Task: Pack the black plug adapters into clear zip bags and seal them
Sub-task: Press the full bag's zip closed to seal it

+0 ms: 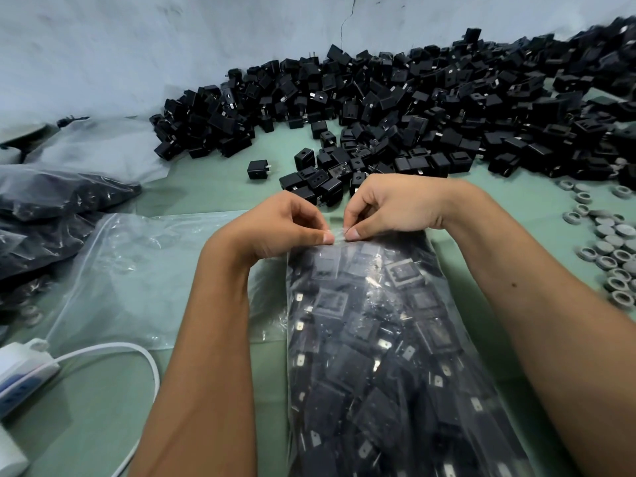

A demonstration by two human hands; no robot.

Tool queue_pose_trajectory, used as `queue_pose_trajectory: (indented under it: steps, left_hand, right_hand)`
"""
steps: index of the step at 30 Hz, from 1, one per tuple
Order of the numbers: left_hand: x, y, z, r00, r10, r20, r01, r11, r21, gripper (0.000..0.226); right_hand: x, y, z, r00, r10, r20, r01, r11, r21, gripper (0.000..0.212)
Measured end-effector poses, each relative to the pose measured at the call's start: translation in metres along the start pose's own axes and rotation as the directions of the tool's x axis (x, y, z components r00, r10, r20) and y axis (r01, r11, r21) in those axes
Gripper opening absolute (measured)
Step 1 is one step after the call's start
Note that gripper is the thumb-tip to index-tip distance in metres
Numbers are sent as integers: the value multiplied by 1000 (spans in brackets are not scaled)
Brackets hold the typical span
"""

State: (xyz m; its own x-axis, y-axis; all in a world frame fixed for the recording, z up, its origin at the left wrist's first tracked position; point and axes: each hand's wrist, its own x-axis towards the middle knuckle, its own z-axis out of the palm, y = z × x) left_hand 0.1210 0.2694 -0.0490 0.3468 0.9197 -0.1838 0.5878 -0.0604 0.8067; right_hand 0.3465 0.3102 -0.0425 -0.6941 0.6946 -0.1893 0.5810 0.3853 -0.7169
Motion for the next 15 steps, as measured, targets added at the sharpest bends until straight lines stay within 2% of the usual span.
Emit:
queue_pose_trajectory:
  steps: [10, 15]
  left_hand:
    - [0, 1, 3, 999, 36, -9, -36, 999, 7, 9]
    - [-5, 0, -4, 998, -28, -51, 29, 1000, 8, 13]
  right_hand:
    - [1, -7, 2, 1000, 6, 10, -6, 1000, -20, 10]
    - [3, -12, 7, 999, -29, -27, 28, 999, -39, 8]
